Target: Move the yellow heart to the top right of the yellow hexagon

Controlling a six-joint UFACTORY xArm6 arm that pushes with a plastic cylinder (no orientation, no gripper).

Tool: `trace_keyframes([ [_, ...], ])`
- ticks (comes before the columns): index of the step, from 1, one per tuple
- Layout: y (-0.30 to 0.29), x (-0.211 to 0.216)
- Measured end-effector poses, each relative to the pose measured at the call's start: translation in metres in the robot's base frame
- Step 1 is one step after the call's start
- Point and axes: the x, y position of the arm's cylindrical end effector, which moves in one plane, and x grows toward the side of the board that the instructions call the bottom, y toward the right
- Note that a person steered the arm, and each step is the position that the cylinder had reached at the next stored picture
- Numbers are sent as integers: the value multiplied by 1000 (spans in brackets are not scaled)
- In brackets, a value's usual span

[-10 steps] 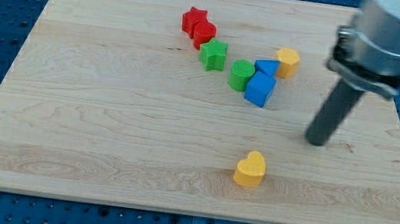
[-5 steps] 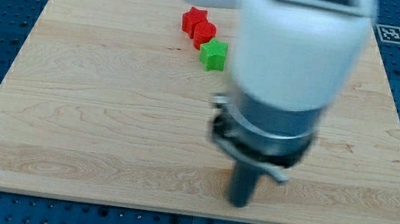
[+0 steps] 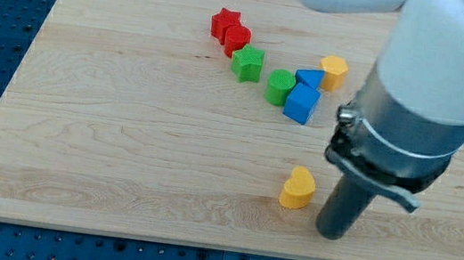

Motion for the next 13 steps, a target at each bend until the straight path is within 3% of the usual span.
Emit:
trace_keyframes([
  [2, -41, -15],
  [4, 6, -57],
  [5, 0, -59],
  [6, -49, -54],
  [7, -63, -56],
  [9, 67, -77],
  [10, 104, -89],
  [11, 85, -64],
  [13, -52, -48],
])
